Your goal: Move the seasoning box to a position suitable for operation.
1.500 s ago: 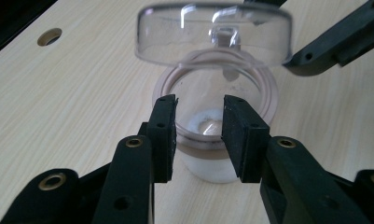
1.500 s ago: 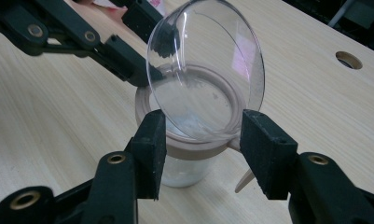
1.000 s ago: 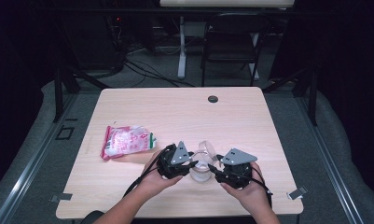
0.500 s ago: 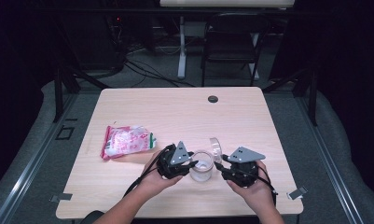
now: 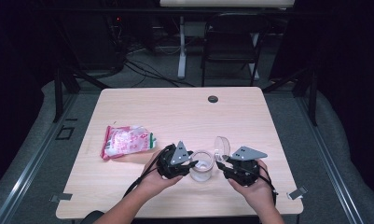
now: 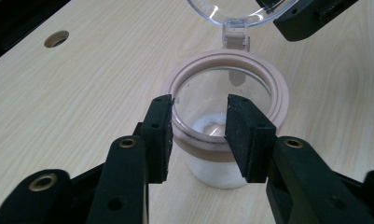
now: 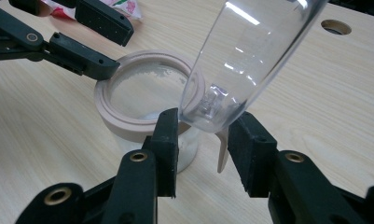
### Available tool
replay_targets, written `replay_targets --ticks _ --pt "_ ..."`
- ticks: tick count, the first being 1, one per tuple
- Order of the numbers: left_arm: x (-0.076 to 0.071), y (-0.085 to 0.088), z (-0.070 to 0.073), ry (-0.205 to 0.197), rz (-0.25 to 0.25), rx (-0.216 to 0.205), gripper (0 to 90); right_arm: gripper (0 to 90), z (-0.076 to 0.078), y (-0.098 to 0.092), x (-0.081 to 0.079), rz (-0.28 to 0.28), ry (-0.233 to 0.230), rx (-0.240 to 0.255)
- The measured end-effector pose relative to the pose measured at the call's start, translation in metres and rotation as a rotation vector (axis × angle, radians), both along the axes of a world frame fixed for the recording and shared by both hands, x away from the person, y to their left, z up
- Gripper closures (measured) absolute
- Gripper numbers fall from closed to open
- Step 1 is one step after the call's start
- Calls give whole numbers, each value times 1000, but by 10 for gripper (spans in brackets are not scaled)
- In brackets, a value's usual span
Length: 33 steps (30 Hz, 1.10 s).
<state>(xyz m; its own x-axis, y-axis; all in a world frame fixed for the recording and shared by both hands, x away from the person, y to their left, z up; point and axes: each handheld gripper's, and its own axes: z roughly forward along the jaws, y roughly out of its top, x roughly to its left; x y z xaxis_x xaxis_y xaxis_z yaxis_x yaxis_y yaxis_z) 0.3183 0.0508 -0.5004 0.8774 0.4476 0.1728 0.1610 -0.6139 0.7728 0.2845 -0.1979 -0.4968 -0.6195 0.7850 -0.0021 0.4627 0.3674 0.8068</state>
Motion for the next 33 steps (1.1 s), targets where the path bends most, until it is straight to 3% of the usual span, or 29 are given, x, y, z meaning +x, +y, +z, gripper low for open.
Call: replay_targets --ticks 14,33 --pt "0 9 2 -6 24 6 586 681 -3 -2 7 -13 11 22" --pt "-3 42 2 -4 137 0 582 747 -4 -6 36 -13 57 89"
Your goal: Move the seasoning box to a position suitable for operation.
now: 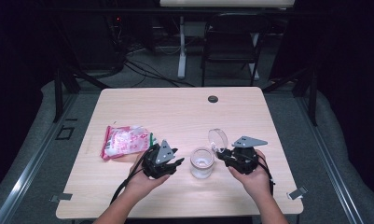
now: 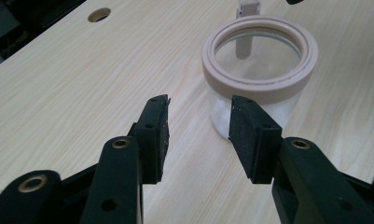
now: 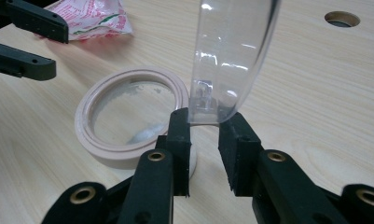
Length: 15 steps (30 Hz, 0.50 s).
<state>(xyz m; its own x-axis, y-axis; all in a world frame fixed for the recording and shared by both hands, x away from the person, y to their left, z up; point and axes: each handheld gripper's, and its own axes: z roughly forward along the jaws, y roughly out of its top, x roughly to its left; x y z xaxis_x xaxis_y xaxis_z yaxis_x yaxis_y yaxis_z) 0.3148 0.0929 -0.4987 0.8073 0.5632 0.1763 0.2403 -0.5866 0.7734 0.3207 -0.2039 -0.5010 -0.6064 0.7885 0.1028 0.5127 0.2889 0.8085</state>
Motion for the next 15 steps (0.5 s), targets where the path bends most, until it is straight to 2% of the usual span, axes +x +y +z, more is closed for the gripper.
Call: replay_targets --ticks 4,15 --pt "-2 8 -1 2 29 -4 582 760 0 1 7 10 7 2" --pt "-6 21 -3 8 71 7 581 764 0 2 24 9 16 20"
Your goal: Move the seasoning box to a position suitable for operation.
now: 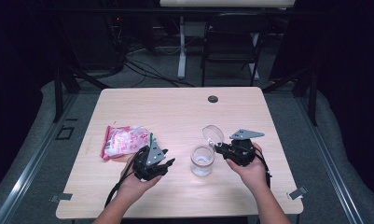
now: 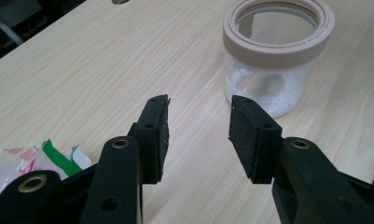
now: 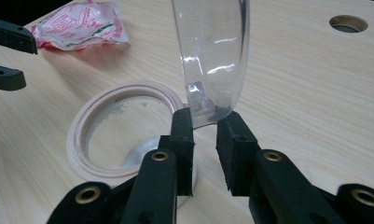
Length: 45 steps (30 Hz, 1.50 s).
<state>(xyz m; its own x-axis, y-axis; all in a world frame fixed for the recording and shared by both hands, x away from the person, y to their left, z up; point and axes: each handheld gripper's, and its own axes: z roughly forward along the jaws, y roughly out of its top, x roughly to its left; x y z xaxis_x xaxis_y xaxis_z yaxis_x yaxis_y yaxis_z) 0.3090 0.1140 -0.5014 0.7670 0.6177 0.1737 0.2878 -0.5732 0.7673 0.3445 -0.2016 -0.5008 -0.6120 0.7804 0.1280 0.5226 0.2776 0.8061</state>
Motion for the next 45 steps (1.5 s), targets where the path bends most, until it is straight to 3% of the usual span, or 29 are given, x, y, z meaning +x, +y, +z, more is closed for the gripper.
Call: replay_targets --ticks 12,15,18,22,26,29,31,33,37,41,45 --pt "0 5 -2 7 16 3 581 720 -4 -3 13 -3 8 46" --pt "1 5 -3 8 19 4 581 652 -5 -3 13 3 2 20" --pt "3 4 -2 10 17 -5 581 599 -6 -1 11 12 1 -37" --pt "6 2 -1 8 5 -10 581 534 -6 0 3 32 -53 -122" --pt "11 -2 -3 16 -8 -20 581 527 -6 -3 -5 50 -89 -144" --pt "14 -6 -3 18 -20 -19 581 566 -7 -8 -10 65 -13 -121" --pt "17 -9 -2 18 -30 -26 581 639 -7 -9 -15 84 9 -151" --pt "19 -10 -1 16 -34 -35 581 648 -6 -10 -20 105 -20 -180" --pt "25 -13 1 17 -39 -43 581 638 -1 -12 -32 161 -99 -187" --pt "31 -14 3 17 -40 -51 580 644 2 -13 -42 150 -161 -225" --pt "37 -10 5 18 -26 -68 579 651 2 -16 -47 154 -151 -226"
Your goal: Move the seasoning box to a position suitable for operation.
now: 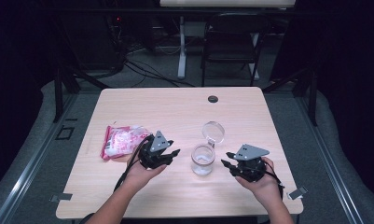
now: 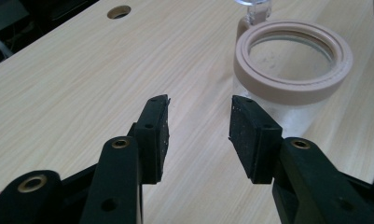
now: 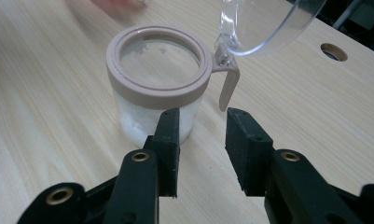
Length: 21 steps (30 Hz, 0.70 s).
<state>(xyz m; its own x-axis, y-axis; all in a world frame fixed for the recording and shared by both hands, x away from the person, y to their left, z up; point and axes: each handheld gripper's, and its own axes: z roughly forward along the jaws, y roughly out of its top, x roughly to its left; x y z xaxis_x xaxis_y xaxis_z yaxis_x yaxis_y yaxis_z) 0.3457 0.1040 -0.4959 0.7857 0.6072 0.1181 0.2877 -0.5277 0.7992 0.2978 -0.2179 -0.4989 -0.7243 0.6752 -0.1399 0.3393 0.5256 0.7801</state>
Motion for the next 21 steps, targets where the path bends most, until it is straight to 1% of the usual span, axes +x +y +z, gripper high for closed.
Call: replay_targets --ticks 1,2,4,5,8,10,12,14,16,17,19,21 --pt "2 2 1 3 6 -5 577 614 -1 -1 0 -1 31 6" --pt "3 5 2 3 15 -9 576 596 -2 -1 1 -9 61 6" --pt "7 12 5 2 31 -26 572 580 -3 -2 0 -31 67 2" --pt "9 16 6 8 46 -35 571 570 -3 -2 0 -35 74 9" --pt "17 32 9 18 90 -52 566 568 -4 -4 0 -30 96 11" --pt "21 44 11 19 124 -66 561 549 -5 -4 0 -37 114 0" --pt "24 56 13 17 159 -73 558 541 -6 -5 1 -44 115 -9" --pt "27 69 14 16 199 -81 550 500 -7 -5 2 -62 127 -7" --pt "30 80 14 14 233 -91 544 495 -7 -6 2 -68 124 -11" --pt "31 86 14 16 245 -91 538 499 -7 -6 3 -73 123 -6" --pt "32 94 13 21 267 -89 528 555 -7 -7 2 -69 114 3" --pt "34 100 11 37 277 -88 517 586 -6 -7 2 -80 87 9"
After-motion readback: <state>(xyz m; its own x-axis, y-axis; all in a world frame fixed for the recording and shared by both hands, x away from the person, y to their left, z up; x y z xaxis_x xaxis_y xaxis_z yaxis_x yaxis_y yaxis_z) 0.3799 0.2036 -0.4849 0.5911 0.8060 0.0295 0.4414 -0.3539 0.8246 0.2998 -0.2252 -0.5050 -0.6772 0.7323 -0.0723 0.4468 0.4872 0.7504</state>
